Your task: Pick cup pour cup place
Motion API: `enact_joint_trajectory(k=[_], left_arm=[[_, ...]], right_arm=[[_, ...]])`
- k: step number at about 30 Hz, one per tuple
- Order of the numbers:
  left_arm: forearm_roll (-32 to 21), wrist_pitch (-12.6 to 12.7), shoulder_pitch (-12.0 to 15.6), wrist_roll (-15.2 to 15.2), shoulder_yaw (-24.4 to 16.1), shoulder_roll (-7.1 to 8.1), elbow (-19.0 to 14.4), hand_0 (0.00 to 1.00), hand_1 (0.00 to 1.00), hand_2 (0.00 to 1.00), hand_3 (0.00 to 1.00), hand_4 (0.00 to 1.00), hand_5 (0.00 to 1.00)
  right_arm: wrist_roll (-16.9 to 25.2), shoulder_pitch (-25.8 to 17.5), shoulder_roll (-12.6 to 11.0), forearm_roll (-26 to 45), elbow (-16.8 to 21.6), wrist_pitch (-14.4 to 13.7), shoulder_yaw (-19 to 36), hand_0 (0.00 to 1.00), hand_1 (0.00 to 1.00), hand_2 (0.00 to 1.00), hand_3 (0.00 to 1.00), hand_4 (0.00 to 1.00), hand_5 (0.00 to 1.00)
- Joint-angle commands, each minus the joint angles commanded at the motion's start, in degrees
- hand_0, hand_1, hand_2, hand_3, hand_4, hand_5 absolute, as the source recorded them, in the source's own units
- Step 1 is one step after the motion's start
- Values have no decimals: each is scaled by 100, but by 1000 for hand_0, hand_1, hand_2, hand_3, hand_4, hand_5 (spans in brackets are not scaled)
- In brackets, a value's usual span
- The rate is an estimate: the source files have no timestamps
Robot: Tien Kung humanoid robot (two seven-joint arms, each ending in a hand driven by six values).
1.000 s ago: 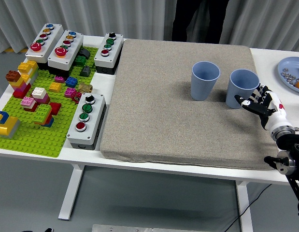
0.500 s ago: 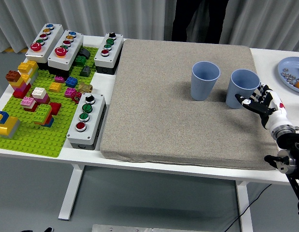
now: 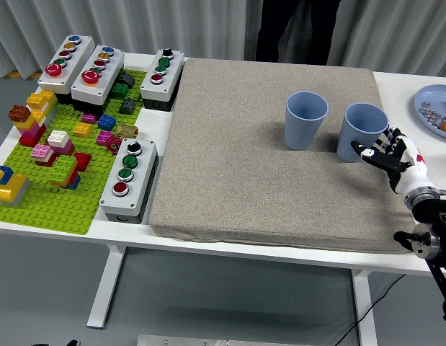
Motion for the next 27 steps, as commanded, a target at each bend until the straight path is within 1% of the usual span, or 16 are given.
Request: enact_joint_trajectory(k=[16, 27], left_arm=[[-24, -3, -23, -6, 38, 2, 0, 772, 786, 851, 732, 507, 974], [-40, -6, -34, -3, 56, 2, 0, 773, 786, 851, 732, 508, 972]], right_arm=[[3, 70, 10, 10, -72, -2, 34, 893, 874, 969, 854, 825, 276], [-21, 100, 54, 24, -70, -28, -49, 893, 872, 969, 852, 821, 279]])
